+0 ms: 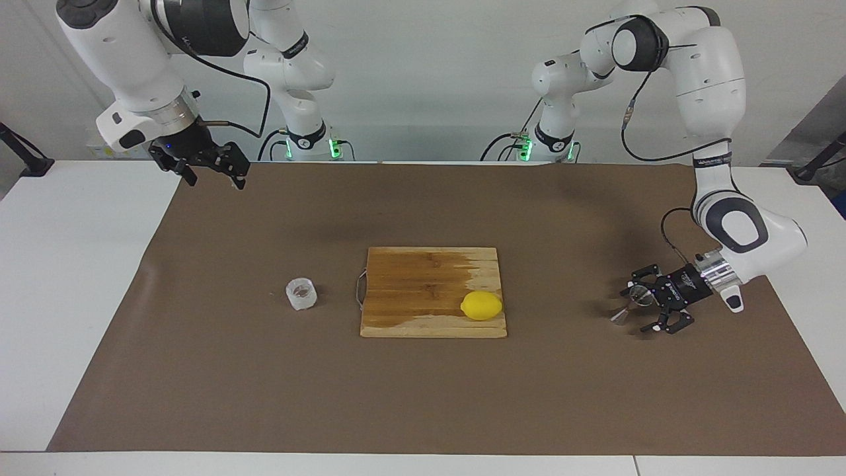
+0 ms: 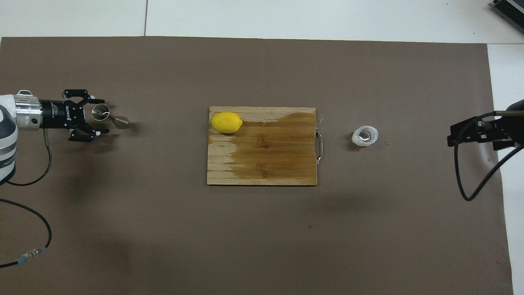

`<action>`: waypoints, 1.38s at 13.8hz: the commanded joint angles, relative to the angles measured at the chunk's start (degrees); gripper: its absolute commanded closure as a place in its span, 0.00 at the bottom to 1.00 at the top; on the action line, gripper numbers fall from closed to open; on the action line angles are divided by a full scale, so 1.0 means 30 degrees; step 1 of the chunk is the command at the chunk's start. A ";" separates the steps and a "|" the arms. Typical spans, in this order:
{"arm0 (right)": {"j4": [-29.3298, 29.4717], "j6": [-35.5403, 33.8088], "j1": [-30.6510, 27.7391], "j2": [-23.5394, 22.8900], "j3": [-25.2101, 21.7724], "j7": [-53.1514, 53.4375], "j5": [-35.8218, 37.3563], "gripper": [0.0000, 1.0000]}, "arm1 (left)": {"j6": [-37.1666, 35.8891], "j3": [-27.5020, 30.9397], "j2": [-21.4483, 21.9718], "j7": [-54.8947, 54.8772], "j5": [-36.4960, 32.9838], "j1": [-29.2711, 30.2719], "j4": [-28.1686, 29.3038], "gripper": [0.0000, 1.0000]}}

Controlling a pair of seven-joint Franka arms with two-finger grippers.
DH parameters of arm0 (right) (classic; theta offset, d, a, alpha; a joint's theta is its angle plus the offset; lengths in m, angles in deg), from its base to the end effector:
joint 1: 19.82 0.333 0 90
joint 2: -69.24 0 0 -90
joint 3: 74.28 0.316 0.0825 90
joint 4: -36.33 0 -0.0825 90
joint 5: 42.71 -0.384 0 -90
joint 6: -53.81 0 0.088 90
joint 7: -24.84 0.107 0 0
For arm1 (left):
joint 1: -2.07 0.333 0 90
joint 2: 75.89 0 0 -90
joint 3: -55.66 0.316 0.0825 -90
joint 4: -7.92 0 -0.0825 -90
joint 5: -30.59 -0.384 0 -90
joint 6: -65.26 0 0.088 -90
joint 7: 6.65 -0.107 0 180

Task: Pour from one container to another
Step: 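Reach the left gripper to the small metal cup and grasp it, then carry the metal cup with the left gripper onto the cutting board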

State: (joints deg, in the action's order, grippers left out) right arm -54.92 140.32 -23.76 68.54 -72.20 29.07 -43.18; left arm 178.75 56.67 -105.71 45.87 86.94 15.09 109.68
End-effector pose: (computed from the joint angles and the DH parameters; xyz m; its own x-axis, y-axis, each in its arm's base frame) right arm 0.5501 -0.0171 0.6025 0.9899 -0.1054 -0.0952 -0.1060 -0.9944 -0.0016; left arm 0.6335 0.1033 0.2646 -0.0894 0.6457 -0.7583 0.9855 0.1675 0.0264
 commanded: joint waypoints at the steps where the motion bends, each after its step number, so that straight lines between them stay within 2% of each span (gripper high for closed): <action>1: 0.0242 -0.0273 -0.0121 -0.0059 0.0130 0.0027 0.0245 0.00 | -0.0504 0.0073 0.1179 -0.1217 0.1374 0.0083 0.1411 0.00; 4: 0.0242 -0.0273 -0.0121 -0.0088 0.0130 0.0027 0.0274 0.00 | -0.0770 0.0073 0.1676 -0.1246 0.1726 0.0054 0.1790 0.00; 5: 0.0242 -0.0273 -0.0121 -0.0089 0.0130 0.0027 0.0245 0.00 | -0.0741 0.0073 0.1678 -0.1247 0.1727 0.0054 0.1821 0.04; 6: 0.0242 -0.0273 -0.0121 -0.0089 0.0130 0.0027 0.0245 0.00 | -0.0683 0.0073 0.1678 -0.1276 0.1727 0.0083 0.1792 0.24; 9: 0.0242 -0.0273 -0.0121 -0.0059 0.0130 -0.0002 0.0245 0.00 | -0.0682 0.0103 0.1678 -0.1305 0.1727 0.0287 0.1763 0.69; 11: 0.0242 -0.0273 -0.0121 -0.0060 0.0130 0.0027 0.0274 0.00 | -0.0682 0.0103 0.1678 -0.1422 0.1727 0.0317 0.1763 0.95; 12: 0.0242 -0.0273 -0.0121 -0.0059 0.0130 -0.0002 0.0274 0.00 | -0.0653 0.0103 0.1678 -0.1451 0.1727 0.0317 0.1763 1.00; 17: 0.0242 -0.0273 -0.0121 -0.0060 0.0130 0.0027 0.0274 0.00 | -0.0740 0.0074 0.1823 -0.1833 0.2164 0.0288 0.1587 1.00; 19: 0.0242 -0.0273 -0.0121 -0.0059 0.0130 0.0027 0.0245 0.00 | -0.1759 0.0015 0.2115 -0.1745 0.2604 0.0259 0.1587 1.00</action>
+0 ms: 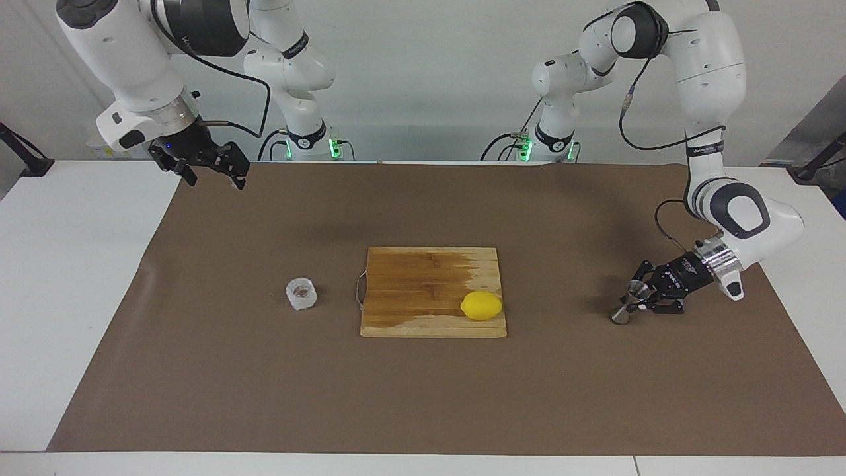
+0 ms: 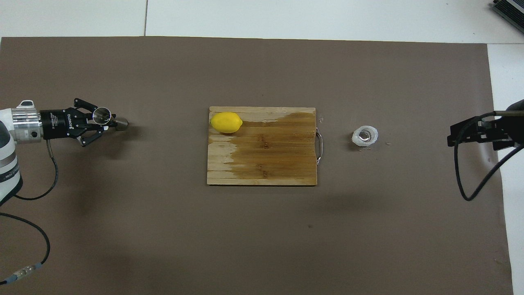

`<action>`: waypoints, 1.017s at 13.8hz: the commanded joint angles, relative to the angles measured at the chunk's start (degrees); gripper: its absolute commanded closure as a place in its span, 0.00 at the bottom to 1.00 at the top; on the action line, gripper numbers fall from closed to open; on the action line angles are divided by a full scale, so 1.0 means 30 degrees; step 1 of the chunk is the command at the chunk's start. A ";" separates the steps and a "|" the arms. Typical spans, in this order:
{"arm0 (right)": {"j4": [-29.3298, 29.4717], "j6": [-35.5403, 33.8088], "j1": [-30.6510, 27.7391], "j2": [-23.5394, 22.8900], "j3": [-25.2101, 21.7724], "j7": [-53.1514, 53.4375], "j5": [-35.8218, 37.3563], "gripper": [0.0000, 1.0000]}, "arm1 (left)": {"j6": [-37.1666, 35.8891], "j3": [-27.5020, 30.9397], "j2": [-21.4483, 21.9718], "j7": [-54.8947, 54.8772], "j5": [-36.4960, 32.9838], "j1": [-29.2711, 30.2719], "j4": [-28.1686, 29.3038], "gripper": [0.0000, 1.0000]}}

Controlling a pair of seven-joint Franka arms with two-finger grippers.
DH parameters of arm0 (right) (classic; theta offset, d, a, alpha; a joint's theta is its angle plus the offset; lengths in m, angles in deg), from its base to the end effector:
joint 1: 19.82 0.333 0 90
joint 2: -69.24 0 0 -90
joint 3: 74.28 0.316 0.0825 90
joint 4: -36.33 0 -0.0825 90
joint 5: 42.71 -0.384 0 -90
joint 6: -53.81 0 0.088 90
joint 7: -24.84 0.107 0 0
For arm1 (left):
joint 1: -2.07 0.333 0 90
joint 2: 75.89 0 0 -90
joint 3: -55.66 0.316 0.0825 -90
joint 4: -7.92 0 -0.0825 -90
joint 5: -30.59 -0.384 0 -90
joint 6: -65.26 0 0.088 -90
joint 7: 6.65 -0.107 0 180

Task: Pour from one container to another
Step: 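Carry the metal cup with the left gripper onto the cutting board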

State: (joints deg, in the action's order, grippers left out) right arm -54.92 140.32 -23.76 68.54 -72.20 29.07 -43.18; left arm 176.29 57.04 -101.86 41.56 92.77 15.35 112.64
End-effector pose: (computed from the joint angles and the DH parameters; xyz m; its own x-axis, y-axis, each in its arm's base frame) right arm 0.5501 -0.0171 0.6025 0.9899 -0.1054 -0.0952 -0.1060 -0.9944 -0.0016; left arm 0.6231 0.0995 0.2898 -0.0315 0.5787 -0.8149 0.9805 0.1762 0.0872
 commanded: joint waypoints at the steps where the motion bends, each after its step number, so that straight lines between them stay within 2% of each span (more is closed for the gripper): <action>1: 0.0242 -0.0273 -0.0121 -0.0088 0.0130 0.0027 0.0245 0.00 | -0.1641 -0.0110 0.0919 -0.0334 0.0865 0.0026 0.0602 1.00; 5: 0.0242 -0.0273 -0.0121 -0.0059 0.0130 -0.0002 0.0274 0.00 | -0.3374 -0.0256 0.1562 -0.0160 0.1246 -0.1580 0.0631 1.00; 10: 0.0242 -0.0273 -0.0121 -0.0088 0.0130 -0.0003 0.0245 0.00 | -0.3085 -0.0198 0.2852 0.2241 0.1395 -0.5416 0.0748 1.00; 14: 0.0242 -0.0273 -0.0121 -0.0059 0.0130 -0.0003 0.0245 0.00 | -0.2238 -0.0256 0.2854 0.3005 0.2008 -0.7559 0.0748 1.00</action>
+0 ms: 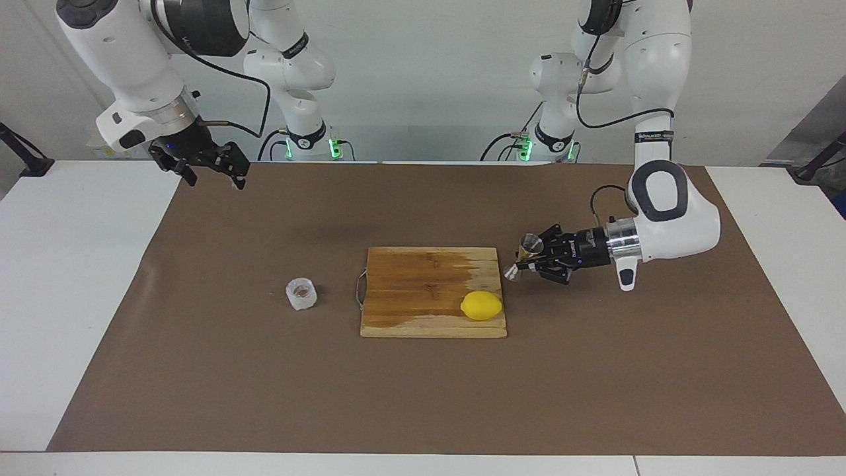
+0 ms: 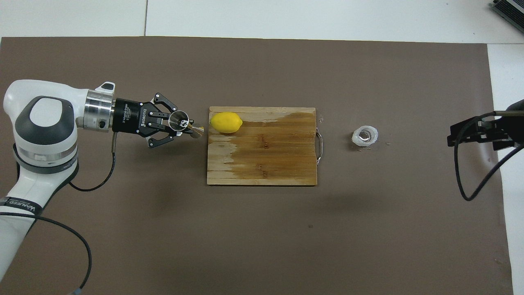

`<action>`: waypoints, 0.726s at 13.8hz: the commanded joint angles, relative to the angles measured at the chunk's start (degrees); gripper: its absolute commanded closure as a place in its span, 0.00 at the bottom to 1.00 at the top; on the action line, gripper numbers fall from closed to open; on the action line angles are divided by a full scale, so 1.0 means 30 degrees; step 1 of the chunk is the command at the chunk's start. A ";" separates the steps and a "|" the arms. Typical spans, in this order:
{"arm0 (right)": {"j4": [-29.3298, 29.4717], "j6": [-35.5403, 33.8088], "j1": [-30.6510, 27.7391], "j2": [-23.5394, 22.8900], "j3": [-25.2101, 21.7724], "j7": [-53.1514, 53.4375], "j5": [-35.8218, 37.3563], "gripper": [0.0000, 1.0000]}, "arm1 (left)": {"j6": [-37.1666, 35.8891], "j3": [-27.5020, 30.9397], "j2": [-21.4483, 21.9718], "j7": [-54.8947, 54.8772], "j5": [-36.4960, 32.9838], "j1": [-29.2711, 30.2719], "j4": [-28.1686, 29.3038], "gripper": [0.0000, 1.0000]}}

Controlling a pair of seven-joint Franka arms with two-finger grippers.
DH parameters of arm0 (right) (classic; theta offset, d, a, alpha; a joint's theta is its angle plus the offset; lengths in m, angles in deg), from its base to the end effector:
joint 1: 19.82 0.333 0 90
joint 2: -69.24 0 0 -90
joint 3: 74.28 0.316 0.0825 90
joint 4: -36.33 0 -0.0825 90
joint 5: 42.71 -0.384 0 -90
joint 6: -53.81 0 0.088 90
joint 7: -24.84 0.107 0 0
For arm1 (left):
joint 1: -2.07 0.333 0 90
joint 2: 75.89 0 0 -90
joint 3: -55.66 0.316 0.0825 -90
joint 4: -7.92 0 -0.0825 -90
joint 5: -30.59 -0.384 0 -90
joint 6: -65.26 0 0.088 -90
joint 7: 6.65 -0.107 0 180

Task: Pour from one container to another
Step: 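Carry the metal cup with the left gripper onto the cutting board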

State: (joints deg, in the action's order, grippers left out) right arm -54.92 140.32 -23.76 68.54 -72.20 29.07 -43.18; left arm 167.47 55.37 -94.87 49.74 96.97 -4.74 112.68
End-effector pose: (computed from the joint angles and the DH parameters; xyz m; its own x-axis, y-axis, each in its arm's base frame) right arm 0.5501 -0.0171 0.6025 0.9899 -0.1054 -0.0952 -0.1060 -0.9944 -0.0016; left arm 0.6027 -0.1542 0.3715 0.1059 0.4297 -0.8967 0.9827 -0.1829 0.0284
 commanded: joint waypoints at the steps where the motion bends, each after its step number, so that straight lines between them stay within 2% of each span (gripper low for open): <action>1: 0.0242 -0.0273 -0.0121 -0.0088 0.0130 0.0027 0.0245 0.00 | 0.0851 0.0301 0.0525 0.0276 0.0723 -0.1359 0.0733 1.00; 5: 0.0242 -0.0273 -0.0121 -0.0088 0.0130 0.0027 0.0245 0.00 | 0.3307 0.0301 0.0437 0.0305 0.2186 -0.3731 0.0995 1.00; 7: 0.0242 -0.0361 -0.0121 -0.0060 0.0130 0.0027 0.0245 0.00 | 0.4247 0.0301 0.0437 0.0131 0.3266 -0.4349 0.2105 1.00; 10: 0.0242 -0.0361 -0.0121 -0.0059 0.0101 0.0027 0.0245 0.00 | 0.4950 0.0301 0.0173 -0.1536 0.4411 -0.5022 0.2576 1.00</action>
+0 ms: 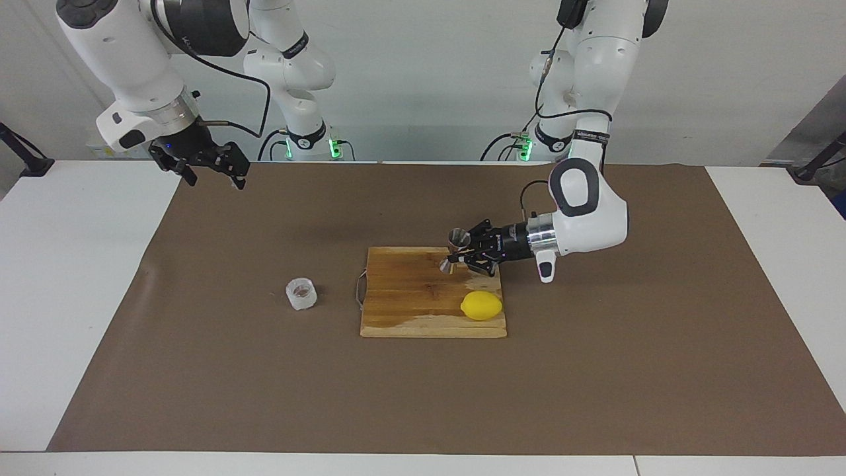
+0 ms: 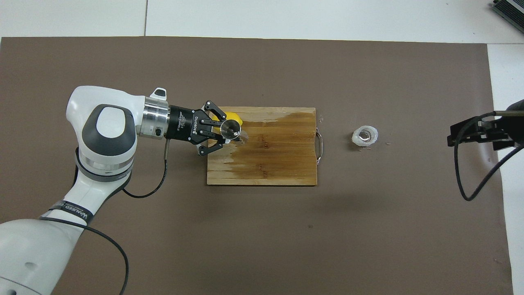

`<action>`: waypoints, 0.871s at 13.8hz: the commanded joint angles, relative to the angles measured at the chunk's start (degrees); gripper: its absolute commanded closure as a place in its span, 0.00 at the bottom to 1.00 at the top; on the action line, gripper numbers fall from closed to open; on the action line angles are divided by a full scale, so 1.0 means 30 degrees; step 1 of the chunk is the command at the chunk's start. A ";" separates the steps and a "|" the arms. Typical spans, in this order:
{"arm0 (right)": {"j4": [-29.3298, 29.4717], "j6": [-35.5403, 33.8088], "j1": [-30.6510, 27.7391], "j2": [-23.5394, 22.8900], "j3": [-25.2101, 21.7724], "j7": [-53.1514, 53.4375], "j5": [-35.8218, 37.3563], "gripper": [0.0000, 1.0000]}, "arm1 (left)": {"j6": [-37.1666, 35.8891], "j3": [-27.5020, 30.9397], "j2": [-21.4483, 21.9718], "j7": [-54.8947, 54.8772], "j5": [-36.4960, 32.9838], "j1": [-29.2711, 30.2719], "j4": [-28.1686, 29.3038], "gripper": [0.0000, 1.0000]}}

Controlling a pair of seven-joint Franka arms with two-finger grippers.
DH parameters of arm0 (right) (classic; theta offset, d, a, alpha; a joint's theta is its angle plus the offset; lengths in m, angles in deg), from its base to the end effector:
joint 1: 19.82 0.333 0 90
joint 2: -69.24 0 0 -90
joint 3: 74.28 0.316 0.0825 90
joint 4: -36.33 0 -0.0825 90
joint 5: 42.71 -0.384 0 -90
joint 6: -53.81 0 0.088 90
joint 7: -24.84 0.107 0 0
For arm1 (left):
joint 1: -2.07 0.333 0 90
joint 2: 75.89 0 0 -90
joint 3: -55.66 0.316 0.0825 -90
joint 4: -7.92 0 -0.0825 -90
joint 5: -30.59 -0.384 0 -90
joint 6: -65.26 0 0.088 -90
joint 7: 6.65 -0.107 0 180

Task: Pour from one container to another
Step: 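Carry the metal cup with the left gripper onto the cutting board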

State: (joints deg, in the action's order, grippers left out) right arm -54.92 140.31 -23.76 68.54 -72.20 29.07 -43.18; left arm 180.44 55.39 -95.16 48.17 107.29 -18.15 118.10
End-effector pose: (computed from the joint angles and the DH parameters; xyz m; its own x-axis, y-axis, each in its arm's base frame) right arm 0.5501 -0.0171 0.6025 0.9898 -0.1054 -0.0953 -0.1060 -0.9944 -0.0016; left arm 0.5597 -0.2707 0.3338 0.0860 0.4217 -0.9026 0.9885 -0.1493 0.0244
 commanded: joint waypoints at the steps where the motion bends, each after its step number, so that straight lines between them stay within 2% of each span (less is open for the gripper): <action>1: 0.0242 -0.0386 -0.0150 -0.0059 0.0101 0.0056 0.0245 0.00 | 0.0862 0.0296 0.0269 -0.1249 0.1181 -0.0641 0.0861 1.00; 5: 0.0213 -0.0822 -0.0354 -0.0059 0.0042 -0.0002 0.0245 0.00 | 0.2795 0.0296 -0.0112 -0.1748 0.1676 -0.1403 0.1505 1.00; 12: 0.0213 -0.1119 -0.0473 0.0234 -0.0016 -0.2017 0.0245 0.00 | 0.3615 0.0296 -0.0025 -0.1954 0.2120 -0.1521 0.2207 1.00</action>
State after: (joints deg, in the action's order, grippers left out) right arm -54.83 138.03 -24.38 68.96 -72.60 26.66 -43.18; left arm 189.14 55.60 -96.28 43.60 111.75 -21.54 122.40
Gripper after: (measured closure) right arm 0.000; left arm 0.771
